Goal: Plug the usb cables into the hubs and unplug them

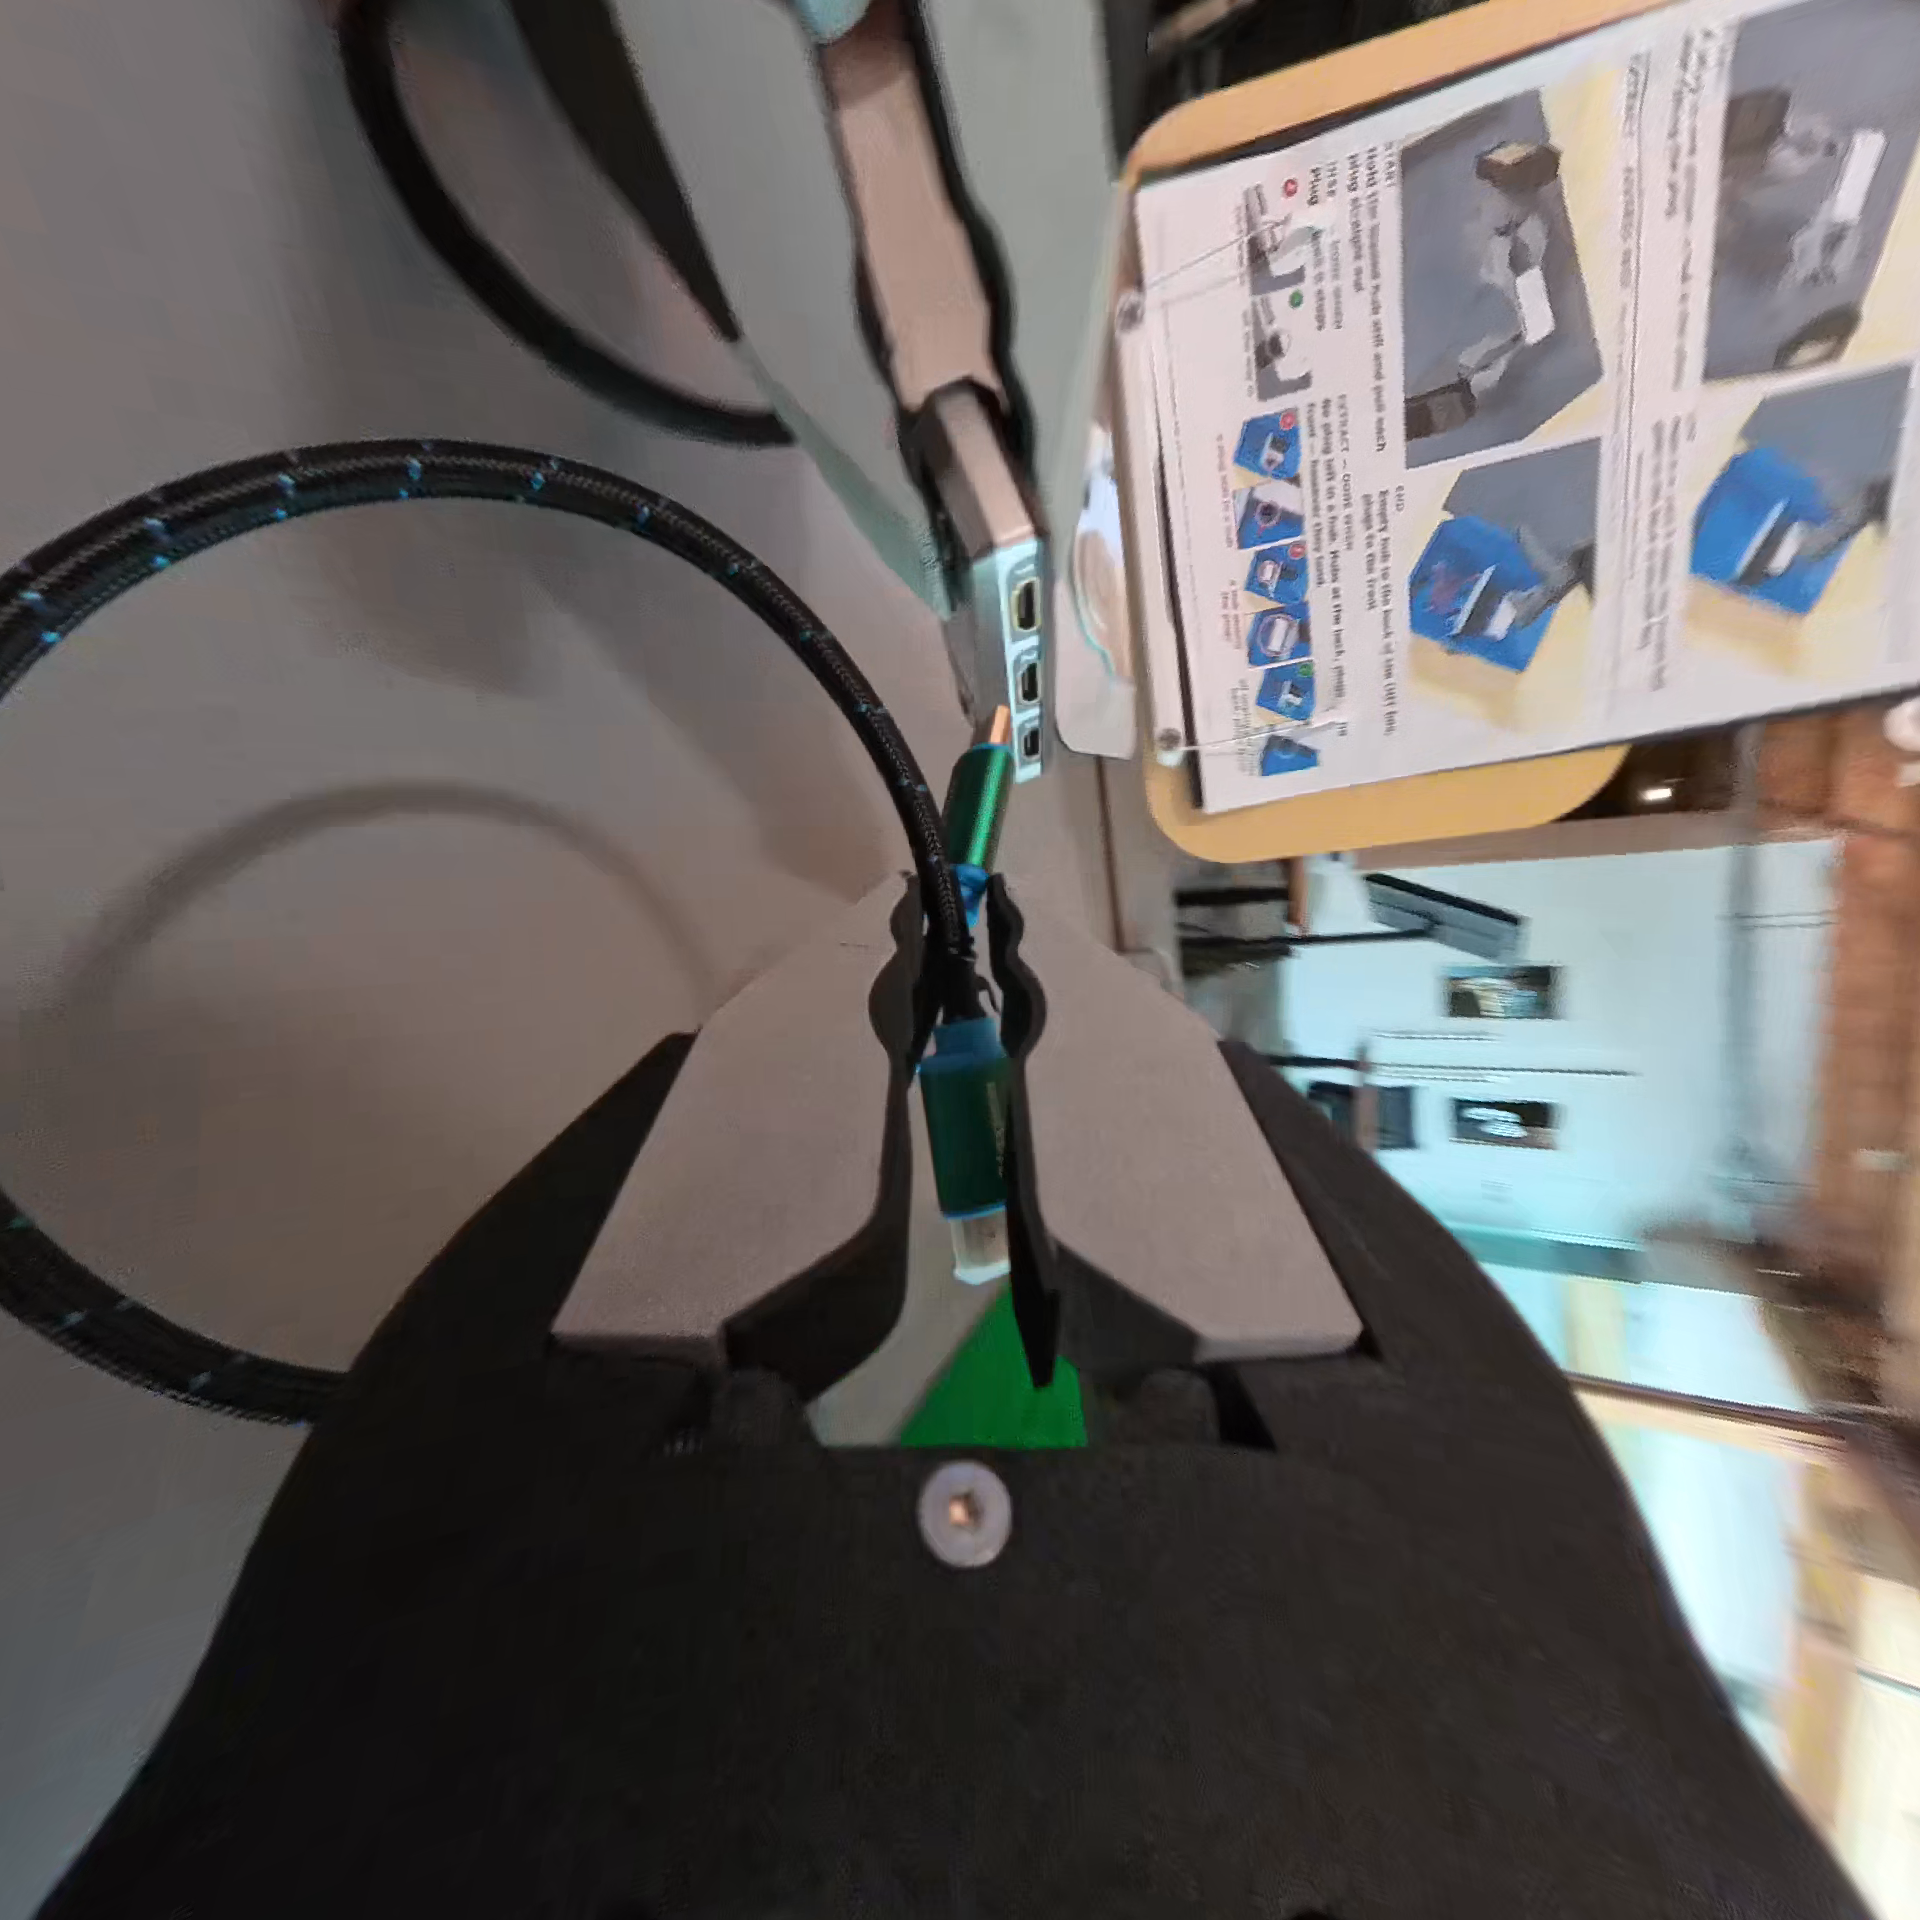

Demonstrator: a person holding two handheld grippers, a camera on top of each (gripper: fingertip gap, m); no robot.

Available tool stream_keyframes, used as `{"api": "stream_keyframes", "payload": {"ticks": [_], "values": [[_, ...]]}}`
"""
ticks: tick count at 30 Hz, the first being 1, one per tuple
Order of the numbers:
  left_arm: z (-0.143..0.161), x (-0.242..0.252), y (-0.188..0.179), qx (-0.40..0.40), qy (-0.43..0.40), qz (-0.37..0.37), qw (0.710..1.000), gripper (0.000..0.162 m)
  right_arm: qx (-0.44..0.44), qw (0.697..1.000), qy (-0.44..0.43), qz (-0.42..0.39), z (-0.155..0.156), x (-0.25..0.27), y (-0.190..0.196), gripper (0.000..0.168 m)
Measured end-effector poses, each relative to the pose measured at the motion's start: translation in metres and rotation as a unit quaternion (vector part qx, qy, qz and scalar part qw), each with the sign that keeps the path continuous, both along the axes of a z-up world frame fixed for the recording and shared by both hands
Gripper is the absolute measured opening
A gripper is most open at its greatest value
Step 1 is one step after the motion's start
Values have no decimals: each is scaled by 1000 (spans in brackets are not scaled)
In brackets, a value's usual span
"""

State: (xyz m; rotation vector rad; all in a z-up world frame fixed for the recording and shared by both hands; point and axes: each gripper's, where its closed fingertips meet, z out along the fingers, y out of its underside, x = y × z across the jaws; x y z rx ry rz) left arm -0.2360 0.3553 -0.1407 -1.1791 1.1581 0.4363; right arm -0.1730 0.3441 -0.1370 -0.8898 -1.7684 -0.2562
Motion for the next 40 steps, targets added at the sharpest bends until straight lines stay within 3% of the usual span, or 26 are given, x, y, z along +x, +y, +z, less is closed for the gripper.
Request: {"api": "stream_keyframes", "payload": {"ticks": [4,9,15,18,26,31,36,40], "values": [[4,8,-7,-20,-38,-36,998,18,-106,992,68,13,15,11,-2,9],[1,15,-12,-45,-57,-75,995,18,-111,990,81,23,23,17,-7,9],[2,18,-12,-24,-42,-70,996,18,-158,984,78,28,15,18,-12,9],[3,16,-10,23,7,-40,999,18,-240,966,83,41,8,17,-20,9],[13,20,-17,125,112,3,986,18,-570,817,84,23,-2,17,-29,9],[8,24,-19,137,136,2,981,17,-686,723,70,36,6,15,-41,8],[11,29,-23,158,142,-1,977,19,-746,664,55,8,3,9,-38,8],[18,31,-27,190,149,0,970,18,-816,575,53,14,19,9,-37,8]]}}
